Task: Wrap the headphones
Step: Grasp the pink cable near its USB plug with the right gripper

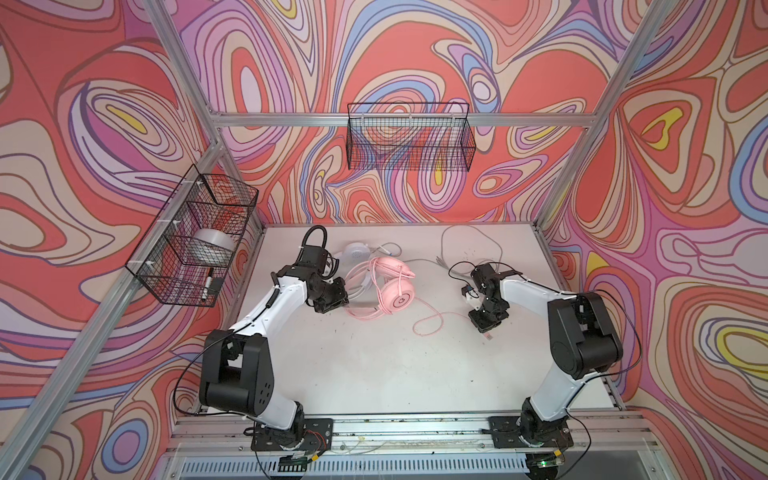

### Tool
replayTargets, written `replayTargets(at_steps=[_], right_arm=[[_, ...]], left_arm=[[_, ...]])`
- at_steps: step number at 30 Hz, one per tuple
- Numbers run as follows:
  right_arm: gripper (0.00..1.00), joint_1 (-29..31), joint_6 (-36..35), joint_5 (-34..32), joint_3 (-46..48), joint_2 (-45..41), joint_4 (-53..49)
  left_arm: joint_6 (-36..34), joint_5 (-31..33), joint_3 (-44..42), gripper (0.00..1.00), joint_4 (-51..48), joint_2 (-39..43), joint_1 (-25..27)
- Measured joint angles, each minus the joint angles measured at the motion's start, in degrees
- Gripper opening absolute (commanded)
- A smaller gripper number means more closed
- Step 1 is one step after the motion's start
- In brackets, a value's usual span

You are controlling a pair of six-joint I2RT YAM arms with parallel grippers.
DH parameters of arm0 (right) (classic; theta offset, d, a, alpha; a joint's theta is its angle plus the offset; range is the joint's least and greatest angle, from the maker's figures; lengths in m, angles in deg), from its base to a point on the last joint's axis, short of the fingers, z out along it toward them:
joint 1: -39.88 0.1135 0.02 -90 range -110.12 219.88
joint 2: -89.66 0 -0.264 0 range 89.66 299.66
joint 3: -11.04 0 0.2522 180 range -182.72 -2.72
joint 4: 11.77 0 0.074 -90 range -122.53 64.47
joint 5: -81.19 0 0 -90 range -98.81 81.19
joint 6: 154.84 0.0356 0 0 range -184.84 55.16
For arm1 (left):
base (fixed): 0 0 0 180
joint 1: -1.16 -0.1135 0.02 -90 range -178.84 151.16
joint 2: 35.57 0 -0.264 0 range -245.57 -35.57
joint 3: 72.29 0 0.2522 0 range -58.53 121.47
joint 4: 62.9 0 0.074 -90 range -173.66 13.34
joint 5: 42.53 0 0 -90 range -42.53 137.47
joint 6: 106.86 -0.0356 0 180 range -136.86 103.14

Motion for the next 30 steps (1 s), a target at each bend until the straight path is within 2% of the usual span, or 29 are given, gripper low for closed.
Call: replayTargets(at_steps=[7,13,21,30], right_arm=[[0.0,0.0,-0.35,0.81,1.09,-1.66,0.5],[0.0,1.46,-1.81,3.52,2.69,-12.0,0.5],[0.0,11.8,-5.97,8.9,2.34,-25.88,-1.79],[0.0,21.44,-9.49,15.8,-2.27,-30.05,-8.44]], left_arm=[[0.07,0.13,0.5,0.0,-0.61,0.0,0.0],[0.7,0.17,1.66,0.0,-0.57,0.0,0.0],[1.95,0.59,3.87,0.0,-0.52,-0.04,0.0],[3.52,3.5,6.95,0.0,-1.07,-1.49,0.0]])
